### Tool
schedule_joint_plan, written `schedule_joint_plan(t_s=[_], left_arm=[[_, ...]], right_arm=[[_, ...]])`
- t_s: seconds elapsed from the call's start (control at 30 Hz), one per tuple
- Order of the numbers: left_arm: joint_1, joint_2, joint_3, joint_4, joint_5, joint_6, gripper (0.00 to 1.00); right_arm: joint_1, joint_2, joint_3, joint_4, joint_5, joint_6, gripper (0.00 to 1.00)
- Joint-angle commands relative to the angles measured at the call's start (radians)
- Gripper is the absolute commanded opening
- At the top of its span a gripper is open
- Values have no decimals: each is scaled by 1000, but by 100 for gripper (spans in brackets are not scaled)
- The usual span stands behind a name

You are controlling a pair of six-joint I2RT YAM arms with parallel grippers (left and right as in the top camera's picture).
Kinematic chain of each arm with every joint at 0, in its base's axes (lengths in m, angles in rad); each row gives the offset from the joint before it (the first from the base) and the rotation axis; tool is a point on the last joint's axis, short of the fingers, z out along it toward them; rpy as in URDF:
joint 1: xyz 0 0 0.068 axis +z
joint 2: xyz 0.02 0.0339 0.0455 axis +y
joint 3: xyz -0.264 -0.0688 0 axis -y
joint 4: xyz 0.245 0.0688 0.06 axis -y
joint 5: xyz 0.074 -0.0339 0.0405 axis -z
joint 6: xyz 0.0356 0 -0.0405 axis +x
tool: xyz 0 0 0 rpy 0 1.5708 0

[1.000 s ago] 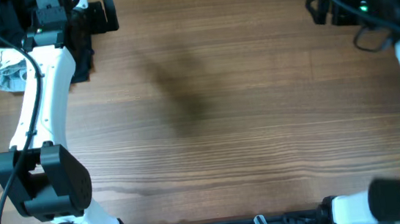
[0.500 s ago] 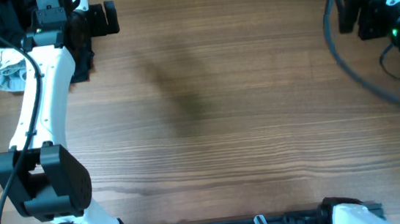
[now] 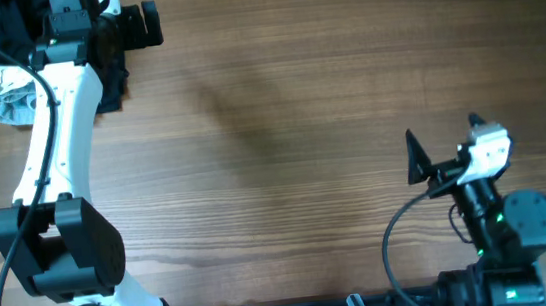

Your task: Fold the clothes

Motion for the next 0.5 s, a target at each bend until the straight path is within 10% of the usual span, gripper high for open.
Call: schedule_joint_plan(t_s=[0.0,0.47], left_arm=[[1,-14,11,2,12,-6,100],[1,-14,11,2,12,-6,100]], right_arm=[[5,-125,-145,66,-27,82,100],[6,-297,-289,95,-42,82,100]])
